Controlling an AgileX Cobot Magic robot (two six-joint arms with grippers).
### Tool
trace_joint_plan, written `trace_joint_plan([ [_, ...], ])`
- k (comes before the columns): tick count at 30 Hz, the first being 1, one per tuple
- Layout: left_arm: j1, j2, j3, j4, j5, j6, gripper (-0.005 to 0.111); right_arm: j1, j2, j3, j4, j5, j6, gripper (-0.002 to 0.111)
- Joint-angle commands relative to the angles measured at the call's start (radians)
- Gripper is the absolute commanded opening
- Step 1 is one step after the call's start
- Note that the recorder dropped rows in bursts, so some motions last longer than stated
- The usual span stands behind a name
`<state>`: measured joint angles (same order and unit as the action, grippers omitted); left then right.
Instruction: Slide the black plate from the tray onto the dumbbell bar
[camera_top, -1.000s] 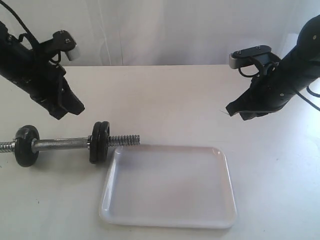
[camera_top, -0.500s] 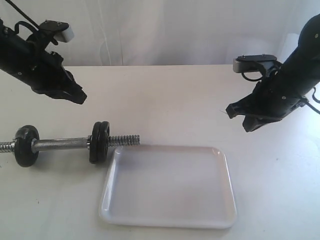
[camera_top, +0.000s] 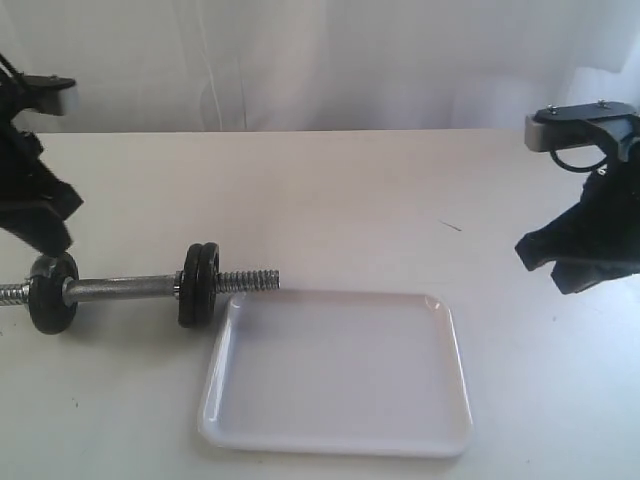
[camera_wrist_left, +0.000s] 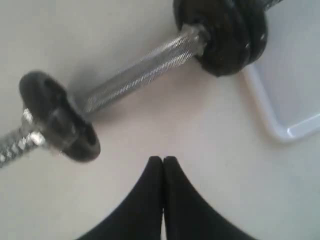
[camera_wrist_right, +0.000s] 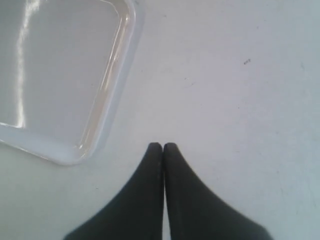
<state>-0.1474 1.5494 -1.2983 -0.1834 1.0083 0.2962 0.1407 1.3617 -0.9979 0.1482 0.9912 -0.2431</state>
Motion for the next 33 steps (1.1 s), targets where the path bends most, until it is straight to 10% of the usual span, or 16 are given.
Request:
trace_joint_plan([
  [1,0.084,-0.088,0.07,-0.003,0.061,-0.036,0.0,-0.004,-0.135,0.104,-0.013,-0.06,0.03,0.0],
  [17,0.146,-0.526,0.518,-0.05,-0.466,-0.085,0.0,-0.004,-0.726,0.424,-0.04,-0.439,0.13,0.0],
  [33,0.146,-1.022,0.701,-0.056,-0.721,-0.125,0.0,-0.004,-1.362,0.574,-0.076,-0.563,0.132,0.0],
])
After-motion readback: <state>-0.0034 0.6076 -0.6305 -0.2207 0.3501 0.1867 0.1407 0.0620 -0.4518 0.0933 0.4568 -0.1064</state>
